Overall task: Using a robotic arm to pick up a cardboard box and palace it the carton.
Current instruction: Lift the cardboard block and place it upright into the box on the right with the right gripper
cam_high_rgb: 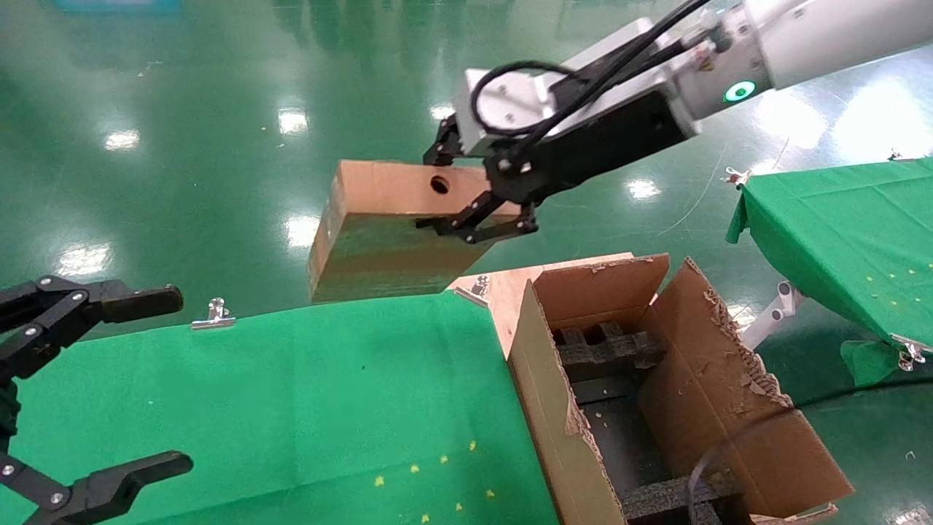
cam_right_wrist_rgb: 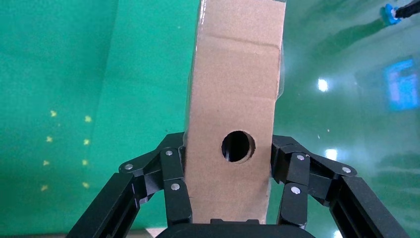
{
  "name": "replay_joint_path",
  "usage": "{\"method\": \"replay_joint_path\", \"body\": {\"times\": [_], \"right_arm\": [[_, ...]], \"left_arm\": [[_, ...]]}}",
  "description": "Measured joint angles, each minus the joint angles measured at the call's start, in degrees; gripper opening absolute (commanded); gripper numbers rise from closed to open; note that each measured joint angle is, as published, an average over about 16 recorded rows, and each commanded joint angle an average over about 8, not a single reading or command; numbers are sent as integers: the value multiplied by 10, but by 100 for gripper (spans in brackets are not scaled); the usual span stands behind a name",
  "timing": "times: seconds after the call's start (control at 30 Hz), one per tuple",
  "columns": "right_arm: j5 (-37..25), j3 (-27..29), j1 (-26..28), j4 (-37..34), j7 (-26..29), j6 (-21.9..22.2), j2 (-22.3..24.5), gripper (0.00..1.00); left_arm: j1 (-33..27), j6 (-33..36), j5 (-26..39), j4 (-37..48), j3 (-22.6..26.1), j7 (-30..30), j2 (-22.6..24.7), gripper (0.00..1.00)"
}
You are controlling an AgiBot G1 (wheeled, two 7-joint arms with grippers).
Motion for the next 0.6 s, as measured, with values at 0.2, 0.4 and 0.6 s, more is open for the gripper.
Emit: {"method": "replay_joint_path", "body": {"times": [0.2,0.4,0.6], "right_arm": [[11,-56,51,-55,-43,0,28,0],[-2,-116,98,-110,-84,0,62,0],[-15,-174,134,-159,-110,-2,93,0]], "left_arm": [[0,0,0,0,0,0,0,100],[0,0,0,0,0,0,0,100],[0,0,0,0,1,0,0,100]]}}
